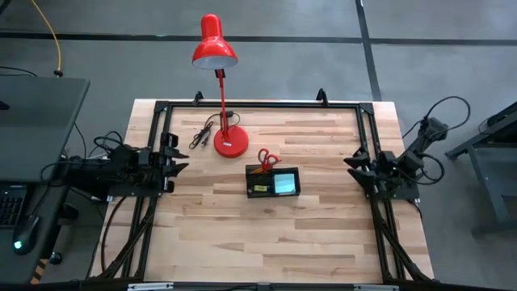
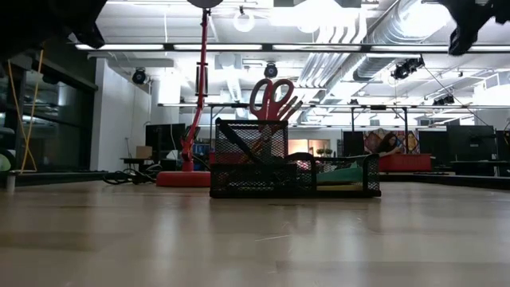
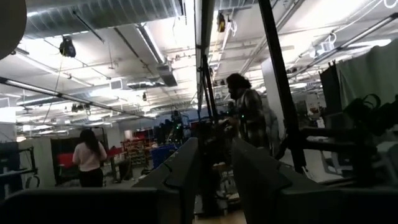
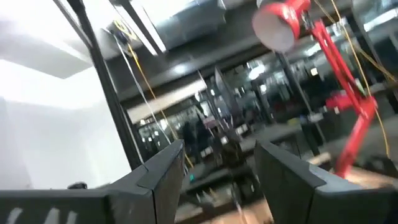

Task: Pick and place office supplies into organizer
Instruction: Return to Home Position

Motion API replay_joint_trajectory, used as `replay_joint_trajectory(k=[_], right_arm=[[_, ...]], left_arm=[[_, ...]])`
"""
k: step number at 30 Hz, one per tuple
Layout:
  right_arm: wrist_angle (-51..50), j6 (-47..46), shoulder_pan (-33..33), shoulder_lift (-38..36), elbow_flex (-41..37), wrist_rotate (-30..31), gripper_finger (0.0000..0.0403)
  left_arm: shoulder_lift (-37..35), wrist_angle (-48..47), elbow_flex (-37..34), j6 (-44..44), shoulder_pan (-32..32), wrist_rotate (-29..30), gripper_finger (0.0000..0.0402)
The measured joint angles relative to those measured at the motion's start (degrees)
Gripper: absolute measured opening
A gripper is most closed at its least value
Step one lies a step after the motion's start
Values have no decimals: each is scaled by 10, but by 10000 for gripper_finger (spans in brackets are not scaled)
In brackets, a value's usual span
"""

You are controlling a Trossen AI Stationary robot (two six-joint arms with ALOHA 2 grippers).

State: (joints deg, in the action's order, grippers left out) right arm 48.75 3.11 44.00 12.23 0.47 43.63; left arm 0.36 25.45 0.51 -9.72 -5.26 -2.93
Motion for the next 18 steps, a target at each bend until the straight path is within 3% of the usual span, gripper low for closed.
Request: replay_joint_trajectory(k=[6,13,18], right_arm=[[-166,-57,-24,-122,0,-28,186],[-211,-32,-33,-119,0,-90,181],[-330,-116,-32,-118,0,-99,179]], left_arm=[[0,-18,0,2,0,19,88],[0,-85,0,11,1,-39,88],[0,-128,0,-2,0,-57,88]])
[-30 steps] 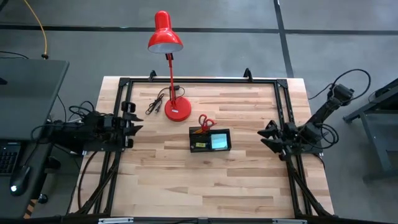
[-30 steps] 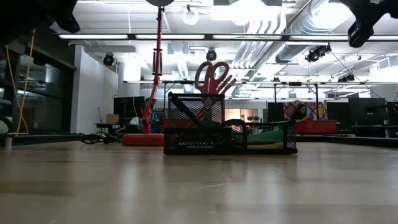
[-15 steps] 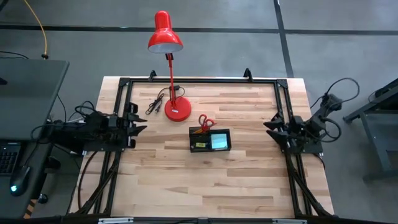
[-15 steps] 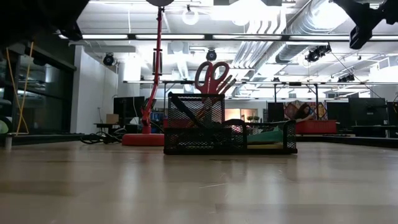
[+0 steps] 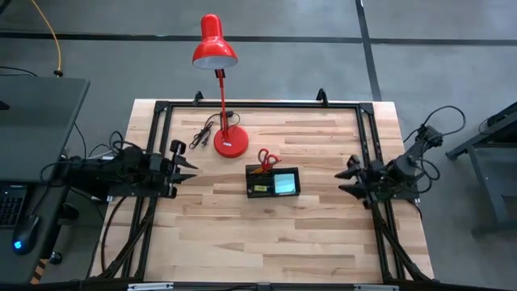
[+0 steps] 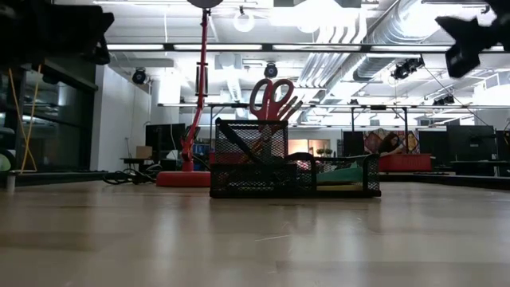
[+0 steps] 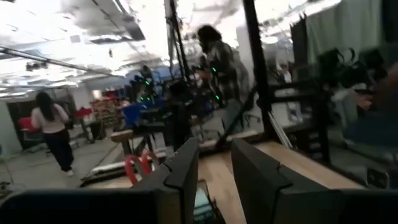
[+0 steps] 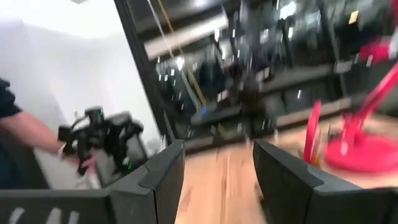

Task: Pick and place office supplies into organizer
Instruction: Return to Home Position

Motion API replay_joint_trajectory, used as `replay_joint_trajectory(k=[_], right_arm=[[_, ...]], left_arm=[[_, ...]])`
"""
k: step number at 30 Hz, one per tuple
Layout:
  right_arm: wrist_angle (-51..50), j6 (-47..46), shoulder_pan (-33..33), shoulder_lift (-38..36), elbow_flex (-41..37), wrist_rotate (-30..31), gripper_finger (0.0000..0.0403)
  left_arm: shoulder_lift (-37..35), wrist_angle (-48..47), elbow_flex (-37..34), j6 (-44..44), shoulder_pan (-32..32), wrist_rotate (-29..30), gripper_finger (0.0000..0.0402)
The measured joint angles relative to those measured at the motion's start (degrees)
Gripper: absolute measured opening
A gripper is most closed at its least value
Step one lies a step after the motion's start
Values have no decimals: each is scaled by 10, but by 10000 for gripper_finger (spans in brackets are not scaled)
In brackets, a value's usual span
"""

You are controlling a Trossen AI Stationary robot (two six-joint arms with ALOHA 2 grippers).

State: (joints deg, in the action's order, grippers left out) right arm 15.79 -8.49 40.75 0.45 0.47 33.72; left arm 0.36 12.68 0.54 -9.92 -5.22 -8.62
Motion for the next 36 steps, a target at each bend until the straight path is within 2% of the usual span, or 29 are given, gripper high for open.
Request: replay_joint_trajectory(k=[3,6,13,20,36], right_arm=[[-66,-60,0,3,0,-4,179],[-114,-65,0,3,0,-1,179],[-115,-2,0,14,0,7,191],[-115,-5,0,33,0,7,195],[-115,-5,0,33,0,5,197]], left_arm=[[0,-35,0,-13,0,-10,88],[0,-103,0,-26,0,-7,88],[30,-121,0,-48,0,70,88],[52,-116,0,-48,0,63,88],[52,-117,0,-48,0,67,88]])
